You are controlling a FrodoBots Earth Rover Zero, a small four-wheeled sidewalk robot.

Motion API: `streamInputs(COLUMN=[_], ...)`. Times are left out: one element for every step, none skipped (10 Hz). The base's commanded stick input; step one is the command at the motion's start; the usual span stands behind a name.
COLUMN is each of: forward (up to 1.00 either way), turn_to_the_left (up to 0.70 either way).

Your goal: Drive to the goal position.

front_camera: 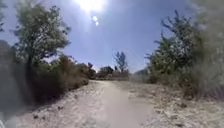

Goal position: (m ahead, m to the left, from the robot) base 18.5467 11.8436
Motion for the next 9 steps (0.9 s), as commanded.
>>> streamInputs(forward=[0.44, 0.44, 0.44, 0.44, 0.44, 0.44, 0.44, 0.44, 0.44], turn_to_the_left=[0.02, 0.02, 0.02, 0.02, 0.02, 0.02, 0.02, 0.02, 0.02])
